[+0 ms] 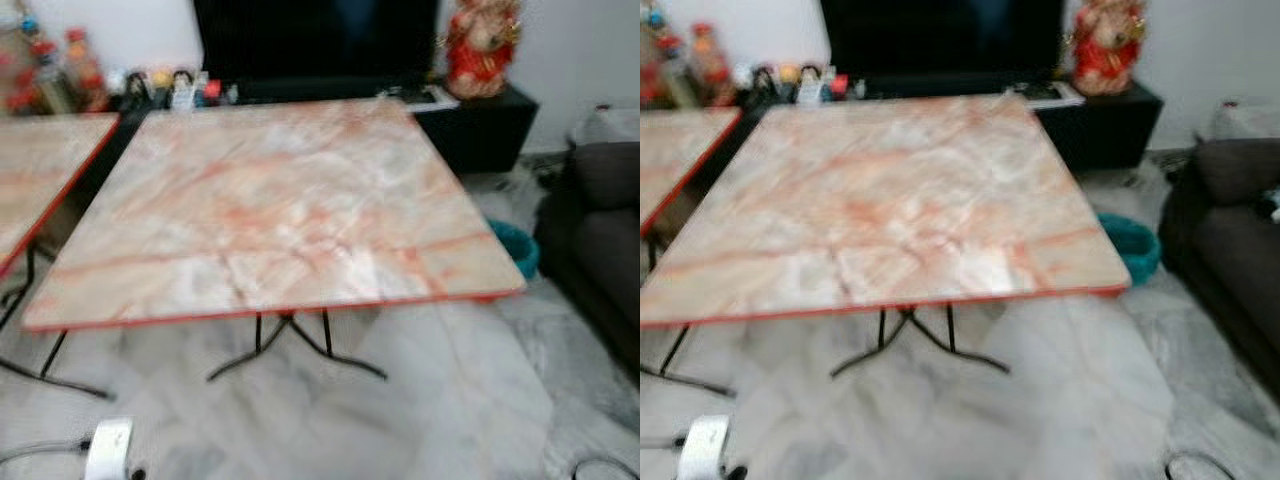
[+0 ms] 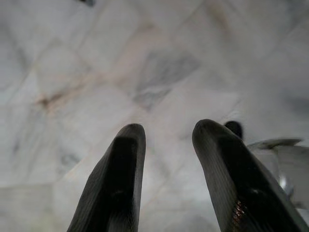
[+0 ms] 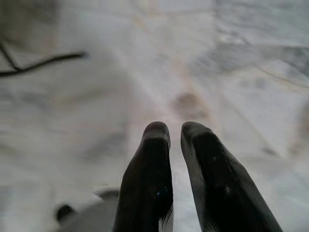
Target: Setting the table
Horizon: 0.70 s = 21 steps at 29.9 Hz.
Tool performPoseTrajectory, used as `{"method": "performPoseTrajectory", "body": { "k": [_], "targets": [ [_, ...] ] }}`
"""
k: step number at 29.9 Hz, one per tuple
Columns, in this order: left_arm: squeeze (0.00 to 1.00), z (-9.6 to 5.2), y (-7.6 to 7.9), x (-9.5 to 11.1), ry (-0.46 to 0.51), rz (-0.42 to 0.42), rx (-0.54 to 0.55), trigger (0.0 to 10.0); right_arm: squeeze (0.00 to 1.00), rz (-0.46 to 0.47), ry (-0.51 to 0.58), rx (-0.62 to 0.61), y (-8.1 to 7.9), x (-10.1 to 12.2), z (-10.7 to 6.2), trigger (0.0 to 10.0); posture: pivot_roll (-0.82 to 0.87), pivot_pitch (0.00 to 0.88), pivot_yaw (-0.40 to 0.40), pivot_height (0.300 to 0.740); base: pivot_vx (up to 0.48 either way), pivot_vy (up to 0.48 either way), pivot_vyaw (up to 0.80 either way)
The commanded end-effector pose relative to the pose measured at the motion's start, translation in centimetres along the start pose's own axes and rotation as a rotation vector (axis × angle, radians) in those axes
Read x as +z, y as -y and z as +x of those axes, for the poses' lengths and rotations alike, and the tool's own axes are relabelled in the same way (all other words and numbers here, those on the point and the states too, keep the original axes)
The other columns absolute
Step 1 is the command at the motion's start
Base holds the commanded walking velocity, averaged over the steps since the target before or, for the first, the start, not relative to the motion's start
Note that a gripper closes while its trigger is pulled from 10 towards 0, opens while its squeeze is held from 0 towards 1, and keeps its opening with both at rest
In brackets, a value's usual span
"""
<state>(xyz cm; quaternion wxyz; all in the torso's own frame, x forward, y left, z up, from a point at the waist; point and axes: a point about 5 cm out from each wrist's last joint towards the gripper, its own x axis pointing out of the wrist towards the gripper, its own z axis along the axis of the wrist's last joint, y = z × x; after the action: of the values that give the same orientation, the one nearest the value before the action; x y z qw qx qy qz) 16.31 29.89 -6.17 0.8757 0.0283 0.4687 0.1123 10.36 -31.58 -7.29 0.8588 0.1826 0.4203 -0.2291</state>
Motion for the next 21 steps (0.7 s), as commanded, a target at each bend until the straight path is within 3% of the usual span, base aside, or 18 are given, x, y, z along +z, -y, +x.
{"method": "performPoseTrajectory", "body": {
  "k": [1, 9, 11, 21],
  "targets": [
    [0.0, 0.2, 0.7, 0.8, 0.02, -0.009, -0.013, 10.0, 0.0, 0.024, -0.021, -0.028, 0.4, -0.7, -0.2, 10.0, 0.04, 0.0, 0.011, 0.74, 0.0, 0.326, 0.0],
    [0.0, 0.3, 1.2, 0.8, 0.019, -0.013, -0.015, 10.0, 0.0, 0.015, -0.043, -0.008, -1.7, -1.8, 0.4, 10.0, 0.04, 0.0, 0.011, 0.74, 0.0, 0.327, 0.0],
    [0.0, 0.3, 0.9, 0.7, 0.018, -0.015, -0.012, 10.0, 0.0, 0.006, -0.059, 0.008, -3.3, -2.8, 0.6, 10.0, 0.05, 0.0, 0.011, 0.74, 0.0, 0.326, 0.0],
    [0.0, 0.0, 0.1, -0.1, 0.014, -0.014, -0.006, 10.0, 0.0, 0.026, -0.055, 0.025, -5.5, -3.5, 1.0, 10.0, 0.05, 0.001, 0.019, 0.74, 0.0, 0.325, 0.0]
  ]
}}
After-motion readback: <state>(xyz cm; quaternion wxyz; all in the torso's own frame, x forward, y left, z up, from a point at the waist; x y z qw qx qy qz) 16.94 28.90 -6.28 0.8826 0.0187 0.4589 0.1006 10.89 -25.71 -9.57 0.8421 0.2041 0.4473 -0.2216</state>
